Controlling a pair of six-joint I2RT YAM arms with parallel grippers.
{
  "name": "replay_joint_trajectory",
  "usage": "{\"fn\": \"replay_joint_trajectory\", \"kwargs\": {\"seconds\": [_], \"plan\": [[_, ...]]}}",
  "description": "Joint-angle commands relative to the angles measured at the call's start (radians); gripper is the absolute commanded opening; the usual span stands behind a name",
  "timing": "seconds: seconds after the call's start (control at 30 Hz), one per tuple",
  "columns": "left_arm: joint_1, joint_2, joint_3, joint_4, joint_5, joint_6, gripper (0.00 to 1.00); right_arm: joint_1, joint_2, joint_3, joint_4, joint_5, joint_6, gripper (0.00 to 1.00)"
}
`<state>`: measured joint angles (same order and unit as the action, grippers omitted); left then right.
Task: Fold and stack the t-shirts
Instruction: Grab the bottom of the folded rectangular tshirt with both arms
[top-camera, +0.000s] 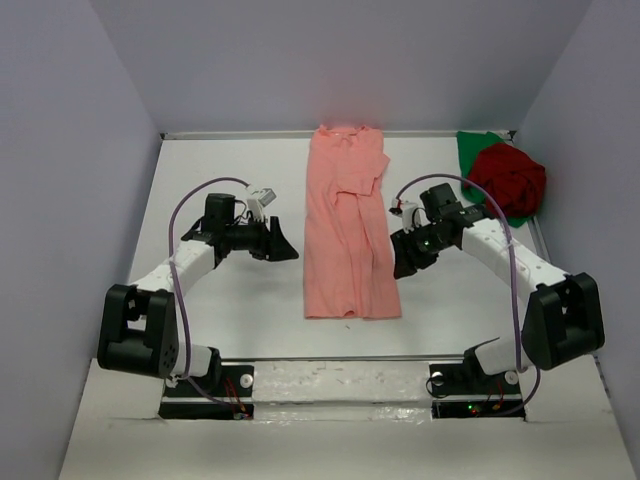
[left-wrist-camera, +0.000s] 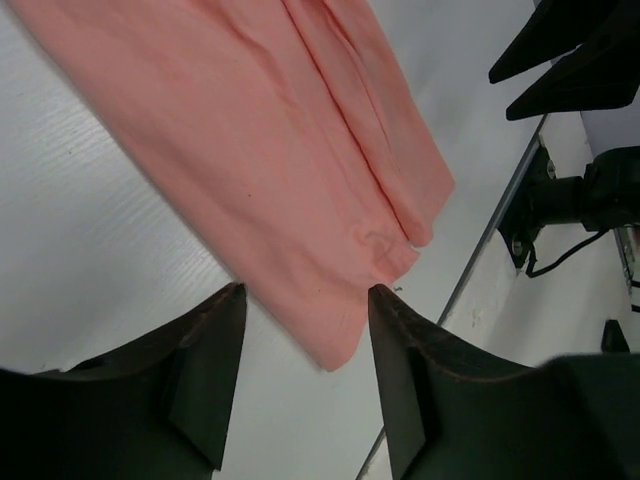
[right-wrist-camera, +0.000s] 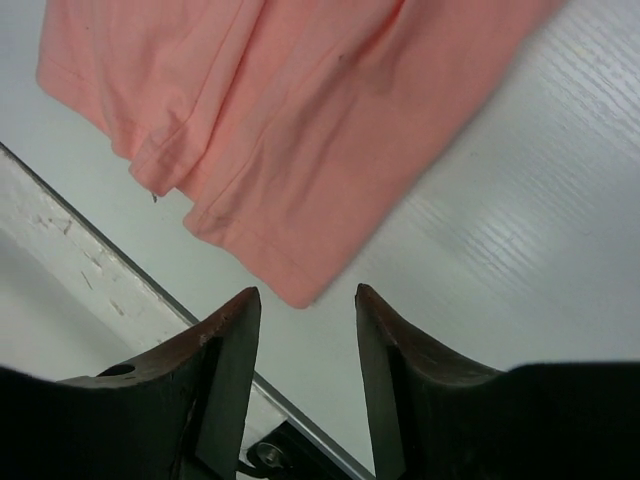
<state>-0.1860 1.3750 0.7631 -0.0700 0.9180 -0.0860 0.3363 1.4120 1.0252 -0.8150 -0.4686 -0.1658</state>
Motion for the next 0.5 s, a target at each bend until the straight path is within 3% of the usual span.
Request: {"fn": "replay_joint_trajectory", "kwargs": {"seconds": [0.0,0.03,0.07,0.13,0.2,0.23,0.27,0.3,0.4,0.47], "plan": [[-0.007,-0.059,-0.045,0.119,0.062,-0.089,0.56,-0.005,0.068,0.045,0.011,-0.093,0.009,0.22],[-0.006,-0.065,-0.059,0.137,0.061,-0.103,0.47,-0.005,0.094,0.058,-0.002,-0.125,0.0,0.1],[-0.007,-0.074,-0.059,0.137,0.058,-0.103,0.47,-0.005,0.119,0.074,-0.018,-0.125,-0.008,0.0],[-0.01,-0.096,-0.076,0.157,0.041,-0.121,0.32,-0.005,0.194,0.114,-0.053,-0.148,-0.023,0.0],[-0.01,-0.106,-0.099,0.176,0.028,-0.145,0.25,-0.005,0.234,0.136,-0.067,-0.177,-0.034,0.0],[-0.01,-0.116,-0.107,0.183,0.027,-0.161,0.26,-0.005,0.261,0.153,-0.082,-0.188,-0.044,0.0],[-0.01,-0.119,-0.111,0.188,0.031,-0.166,0.34,-0.005,0.274,0.16,-0.093,-0.191,-0.049,0.0],[-0.01,-0.12,-0.122,0.202,0.038,-0.172,0.45,-0.005,0.283,0.167,-0.102,-0.199,-0.058,0.08],[-0.01,-0.126,-0.159,0.243,0.096,-0.216,0.49,-0.005,0.297,0.167,-0.115,-0.2,-0.057,0.21],[-0.01,-0.134,-0.195,0.286,0.14,-0.27,0.44,-0.005,0.288,0.161,-0.118,-0.202,-0.06,0.22]]}}
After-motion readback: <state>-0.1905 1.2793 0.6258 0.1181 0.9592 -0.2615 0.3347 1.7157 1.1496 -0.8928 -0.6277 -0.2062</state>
